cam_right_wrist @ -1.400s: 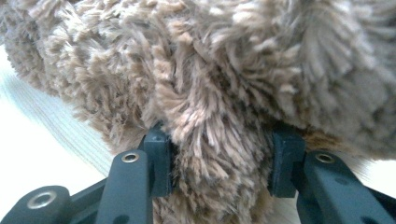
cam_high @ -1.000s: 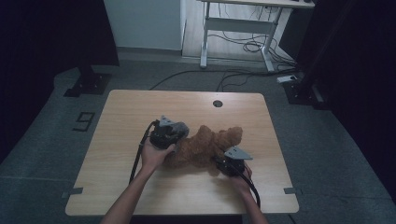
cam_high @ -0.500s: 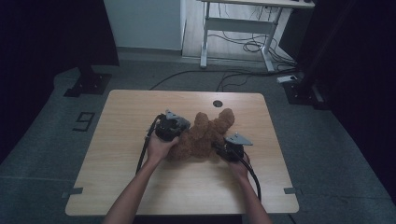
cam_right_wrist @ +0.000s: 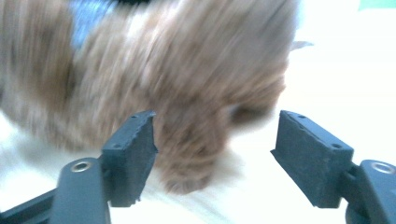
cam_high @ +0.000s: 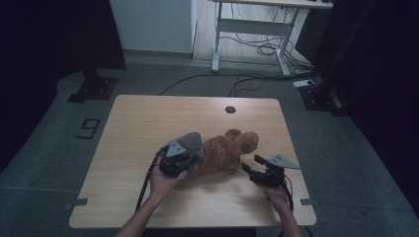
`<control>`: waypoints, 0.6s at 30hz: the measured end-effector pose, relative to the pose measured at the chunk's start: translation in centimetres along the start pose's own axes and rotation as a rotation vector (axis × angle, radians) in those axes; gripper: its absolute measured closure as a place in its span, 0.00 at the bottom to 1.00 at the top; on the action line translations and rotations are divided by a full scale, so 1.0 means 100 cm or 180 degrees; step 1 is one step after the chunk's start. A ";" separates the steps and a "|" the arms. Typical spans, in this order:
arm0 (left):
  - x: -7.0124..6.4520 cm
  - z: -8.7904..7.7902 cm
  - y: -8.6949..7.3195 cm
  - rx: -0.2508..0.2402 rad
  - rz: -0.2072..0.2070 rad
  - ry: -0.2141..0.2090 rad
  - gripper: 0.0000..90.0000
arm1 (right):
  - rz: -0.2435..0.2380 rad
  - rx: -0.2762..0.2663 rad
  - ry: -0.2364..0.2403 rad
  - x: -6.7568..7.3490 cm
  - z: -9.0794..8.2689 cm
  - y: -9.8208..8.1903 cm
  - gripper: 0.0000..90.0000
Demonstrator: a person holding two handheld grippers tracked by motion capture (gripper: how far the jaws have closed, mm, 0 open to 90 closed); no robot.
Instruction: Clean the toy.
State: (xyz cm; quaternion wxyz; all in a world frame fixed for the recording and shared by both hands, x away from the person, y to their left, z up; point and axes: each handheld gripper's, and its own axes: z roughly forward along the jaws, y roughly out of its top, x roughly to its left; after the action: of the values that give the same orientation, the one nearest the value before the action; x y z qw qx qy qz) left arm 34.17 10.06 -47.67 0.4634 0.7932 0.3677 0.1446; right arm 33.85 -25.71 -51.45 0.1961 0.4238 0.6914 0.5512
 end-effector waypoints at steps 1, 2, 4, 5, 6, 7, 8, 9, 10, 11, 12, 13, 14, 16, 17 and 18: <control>-0.003 -0.001 -0.003 -0.0014 0.0004 -0.0018 0.93 | 0.0010 -0.0056 -0.0027 -0.001 -0.008 0.007 0.29; -0.005 -0.002 -0.005 -0.0029 0.0002 -0.0044 0.93 | -0.0012 -0.0098 -0.0050 -0.001 -0.014 0.016 0.28; -0.011 -0.004 -0.009 -0.0030 0.0030 -0.0070 0.93 | -0.0126 -0.0106 -0.0043 0.002 -0.021 0.034 0.26; -0.013 -0.004 -0.011 -0.0032 0.0033 -0.0087 0.93 | -0.0187 -0.0076 -0.0006 0.004 -0.021 0.043 0.24; -0.015 -0.005 -0.013 -0.0025 0.0042 -0.0108 0.93 | -0.0246 -0.0034 0.0029 0.007 -0.020 0.051 0.22; -0.017 -0.005 -0.015 -0.0019 0.0052 -0.0125 0.93 | -0.0300 0.0017 0.0068 0.010 -0.017 0.058 0.20; -0.019 -0.006 -0.016 -0.0015 0.0056 -0.0147 0.93 | -0.0325 0.0065 0.0096 0.013 -0.012 0.063 0.20; -0.020 -0.007 -0.018 -0.0003 0.0056 -0.0170 0.93 | -0.0356 0.0109 0.0116 0.015 -0.008 0.067 0.20; -0.021 -0.009 -0.019 0.0003 0.0055 -0.0191 0.93 | -0.0383 0.0156 0.0151 0.018 -0.003 0.069 0.20; -0.021 -0.010 -0.020 0.0006 0.0042 -0.0215 0.93 | -0.0396 0.0238 0.0216 0.020 0.003 0.069 0.20; -0.022 -0.011 -0.022 0.0015 0.0032 -0.0247 0.93 | -0.0402 0.0343 0.0293 0.022 0.009 0.066 0.21; -0.023 -0.012 -0.023 0.0032 0.0034 -0.0264 0.93 | -0.0427 0.0454 0.0367 0.023 0.014 0.062 0.22; -0.024 -0.013 -0.025 0.0041 0.0054 -0.0259 0.93 | -0.0468 0.0558 0.0415 0.026 0.018 0.056 0.23; -0.024 -0.014 -0.029 0.0059 0.0085 -0.0249 0.93 | -0.0497 0.0718 0.0462 0.028 0.023 0.039 0.24; -0.024 -0.014 -0.030 0.0073 0.0079 -0.0261 0.93 | -0.0424 0.0724 0.0523 0.027 0.023 0.031 0.26; -0.023 -0.013 -0.031 0.0083 0.0076 -0.0263 0.93 | -0.0336 0.0710 0.0588 0.026 0.022 0.023 0.28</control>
State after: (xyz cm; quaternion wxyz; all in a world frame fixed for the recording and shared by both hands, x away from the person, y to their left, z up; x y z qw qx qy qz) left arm 30.46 10.17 -49.28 0.4661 0.8088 0.3406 0.1125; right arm 34.85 -22.26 -49.51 0.1120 0.3536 0.7848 0.4965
